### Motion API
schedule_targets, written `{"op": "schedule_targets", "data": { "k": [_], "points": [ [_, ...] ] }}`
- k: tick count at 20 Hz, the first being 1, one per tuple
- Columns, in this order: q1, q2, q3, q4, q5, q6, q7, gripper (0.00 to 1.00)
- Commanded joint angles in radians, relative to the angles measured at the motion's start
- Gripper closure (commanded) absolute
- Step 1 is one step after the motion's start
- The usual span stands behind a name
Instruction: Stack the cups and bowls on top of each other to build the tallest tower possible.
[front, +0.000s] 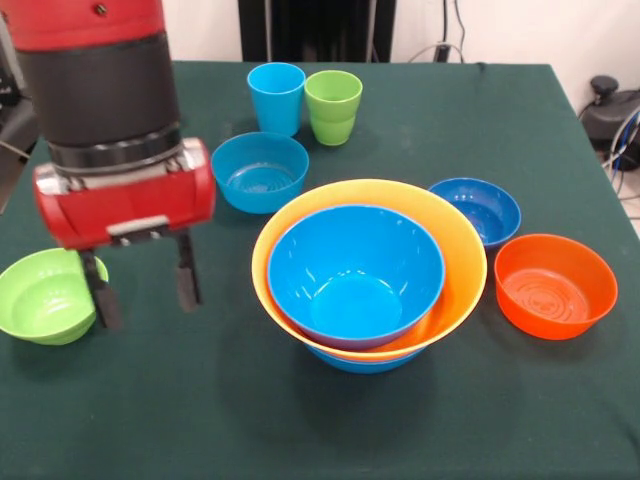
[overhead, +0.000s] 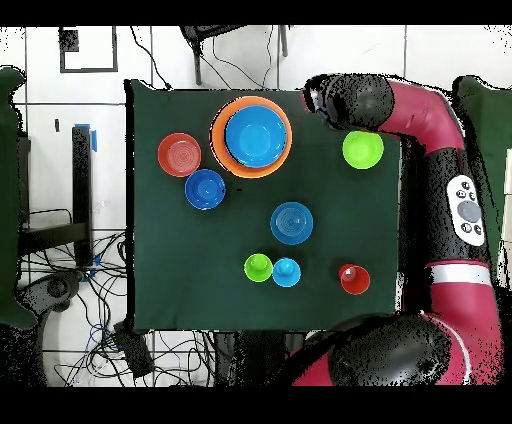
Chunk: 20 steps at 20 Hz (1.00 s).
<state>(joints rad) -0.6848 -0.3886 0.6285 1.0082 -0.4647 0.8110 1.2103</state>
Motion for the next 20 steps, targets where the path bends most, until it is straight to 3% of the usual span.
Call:
{"op": "schedule_targets", "data": {
  "k": [1,11,17,20],
  "points": [
    [-0.025,-0.073,-0.069,0.097,-0.045,0.057,-0.086,0.00],
    [-0.009,-0.030,-0.101,0.068,-0.024,0.090,-0.003,0.00],
    [-0.004,0.012,-0.100,0.031,-0.017,0.099,-0.021,0.00],
    [0.012,0.046,-0.088,-0.036,-0.012,0.154,-0.057,0.00]
  ]
}}
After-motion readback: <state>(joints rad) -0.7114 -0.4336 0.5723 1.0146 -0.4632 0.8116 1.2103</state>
